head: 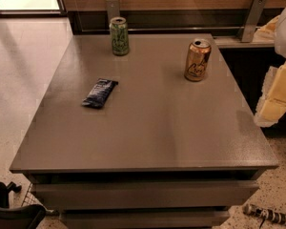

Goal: Knock orange can over

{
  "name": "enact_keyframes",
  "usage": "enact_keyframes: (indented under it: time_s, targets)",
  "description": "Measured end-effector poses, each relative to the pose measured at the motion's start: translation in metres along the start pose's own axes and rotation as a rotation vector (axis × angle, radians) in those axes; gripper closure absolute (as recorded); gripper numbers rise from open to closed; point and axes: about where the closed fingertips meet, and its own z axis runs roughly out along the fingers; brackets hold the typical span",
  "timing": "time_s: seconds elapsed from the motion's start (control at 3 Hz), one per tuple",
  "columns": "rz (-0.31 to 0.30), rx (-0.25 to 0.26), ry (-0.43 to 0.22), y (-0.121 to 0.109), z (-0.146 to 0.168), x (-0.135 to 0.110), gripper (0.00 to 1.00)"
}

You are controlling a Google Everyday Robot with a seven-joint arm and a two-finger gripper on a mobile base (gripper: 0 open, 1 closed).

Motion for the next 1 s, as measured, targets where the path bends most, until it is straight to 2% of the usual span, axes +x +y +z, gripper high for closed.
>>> enact_keyframes:
  time_s: [0.67, 1.0]
  targets:
    - [0.007, 0.004, -0.021, -0.008, 0.003, -0.002, 0.0]
    - [0.057, 0.019, -0.126, -0.041, 0.022, -0.003, 0.0]
